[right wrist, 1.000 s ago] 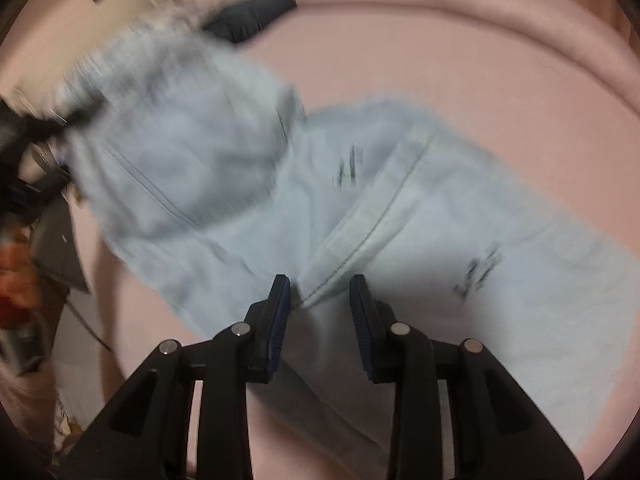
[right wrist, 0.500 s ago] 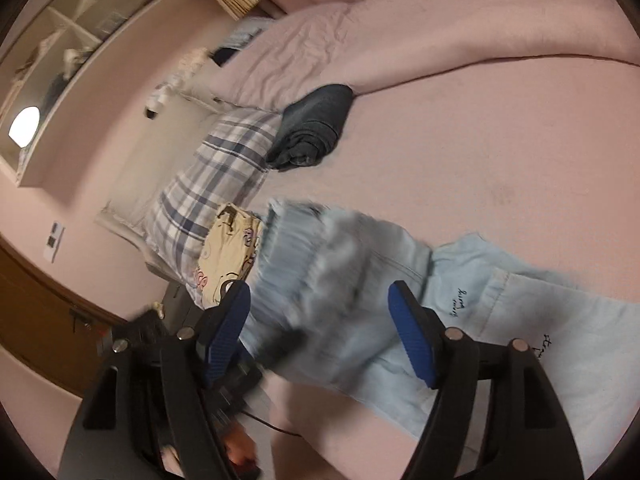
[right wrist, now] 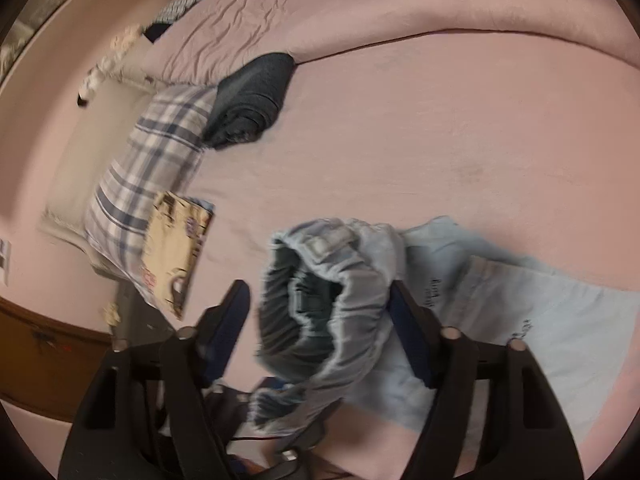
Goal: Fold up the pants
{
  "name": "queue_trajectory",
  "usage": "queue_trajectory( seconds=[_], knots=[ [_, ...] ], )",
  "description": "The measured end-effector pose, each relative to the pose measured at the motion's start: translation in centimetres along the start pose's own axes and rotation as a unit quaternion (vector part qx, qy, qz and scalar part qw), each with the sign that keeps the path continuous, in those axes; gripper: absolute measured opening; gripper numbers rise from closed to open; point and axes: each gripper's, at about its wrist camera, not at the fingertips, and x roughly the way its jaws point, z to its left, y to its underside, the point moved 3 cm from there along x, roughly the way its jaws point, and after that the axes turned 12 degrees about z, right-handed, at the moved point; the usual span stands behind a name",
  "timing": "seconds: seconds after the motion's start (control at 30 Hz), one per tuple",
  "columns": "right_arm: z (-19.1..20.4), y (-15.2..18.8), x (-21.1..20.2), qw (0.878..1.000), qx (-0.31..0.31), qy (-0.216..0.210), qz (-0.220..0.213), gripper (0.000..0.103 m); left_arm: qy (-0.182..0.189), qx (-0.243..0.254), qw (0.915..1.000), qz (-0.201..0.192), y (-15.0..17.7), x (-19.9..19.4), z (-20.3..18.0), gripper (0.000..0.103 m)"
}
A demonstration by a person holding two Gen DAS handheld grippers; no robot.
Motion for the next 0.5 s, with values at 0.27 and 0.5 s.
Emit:
queue_trajectory(
  seconds=[0.27, 0.5],
  knots=[
    [-2.0, 0.8, -1.7, 0.998, -0.018, -0.054, -0.022, 0.027, 0.001, 0.040, 0.9992, -0.007, -0.5, -1.4, -2.2, 0.027],
    [-5.9, 2.4, -5.3, 0.992, 0.026, -0.110, -0.057, 0.027, 0.023, 0.095, 0.9952, 0.000, -2.0, -0.7, -6.3, 0.027]
  ],
)
